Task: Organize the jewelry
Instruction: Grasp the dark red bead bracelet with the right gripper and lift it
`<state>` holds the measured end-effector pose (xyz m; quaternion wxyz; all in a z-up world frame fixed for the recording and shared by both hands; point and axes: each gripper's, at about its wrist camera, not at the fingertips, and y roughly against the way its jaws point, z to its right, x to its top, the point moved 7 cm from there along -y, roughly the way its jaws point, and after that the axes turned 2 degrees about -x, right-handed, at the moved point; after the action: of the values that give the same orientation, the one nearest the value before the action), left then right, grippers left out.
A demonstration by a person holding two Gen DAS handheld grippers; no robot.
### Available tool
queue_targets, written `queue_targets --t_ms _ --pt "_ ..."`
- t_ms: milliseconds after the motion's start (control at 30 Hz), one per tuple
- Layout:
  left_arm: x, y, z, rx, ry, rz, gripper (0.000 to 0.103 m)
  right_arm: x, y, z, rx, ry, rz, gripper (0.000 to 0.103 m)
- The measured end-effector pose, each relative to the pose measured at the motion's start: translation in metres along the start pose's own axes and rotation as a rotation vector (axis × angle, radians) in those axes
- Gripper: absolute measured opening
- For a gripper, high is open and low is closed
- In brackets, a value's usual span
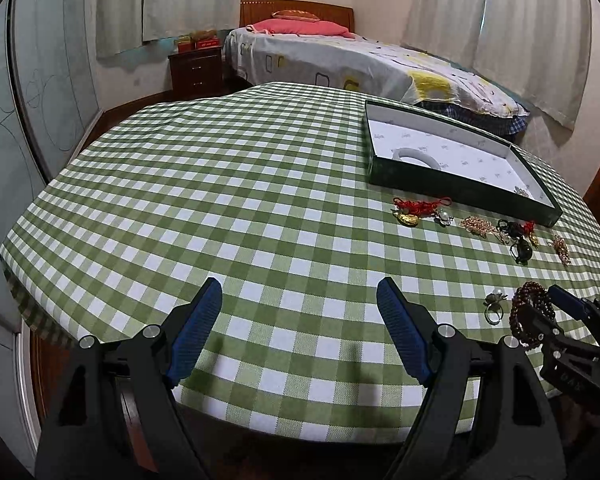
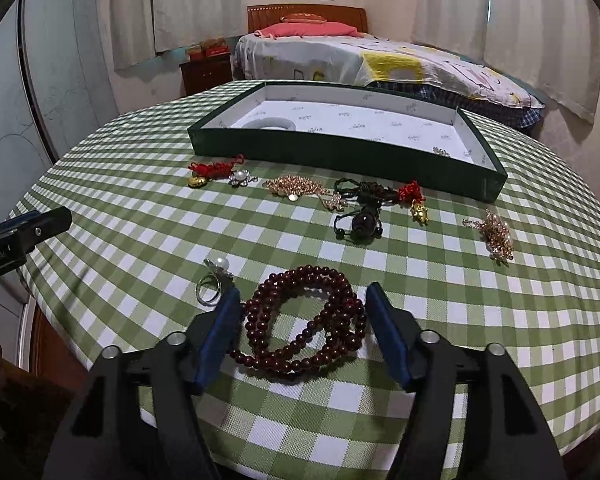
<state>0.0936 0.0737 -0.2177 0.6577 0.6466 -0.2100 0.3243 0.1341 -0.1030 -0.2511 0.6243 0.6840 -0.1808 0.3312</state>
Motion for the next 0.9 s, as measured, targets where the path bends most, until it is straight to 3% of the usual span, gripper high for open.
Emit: queue_targets --t_ms 167,200,233,433,633,900 --pt "-0.002 -0.001 0.002 -0.003 -0.007 -0.005 0.078 -0.003 -0.001 0.001 0.016 -0.004 -0.012 0.068" --pt "-0.002 -0.002 0.002 -0.002 -0.009 -0.005 0.078 -0.003 -0.001 0.002 0.017 -0.005 -0.011 0.062" --pt "-0.002 -0.002 0.003 -0.002 -0.01 -0.006 0.078 -0.003 0.0 0.002 0.019 -0.005 -0.009 0.048" --pt "-0.005 -0.005 0.008 -0.013 -0.014 -0.019 0.078 -0.006 0.002 0.013 0.006 0.0 -0.031 0.022" --pt "-0.007 -0.006 0.023 -0.028 -0.052 -0.029 0.078 -0.004 0.008 0.024 -0.004 -0.003 -0.016 0.013" --pt "-0.009 -0.007 0.062 -0.075 -0.14 -0.04 0.078 -0.006 0.018 0.064 -0.053 -0.069 0.002 0.012"
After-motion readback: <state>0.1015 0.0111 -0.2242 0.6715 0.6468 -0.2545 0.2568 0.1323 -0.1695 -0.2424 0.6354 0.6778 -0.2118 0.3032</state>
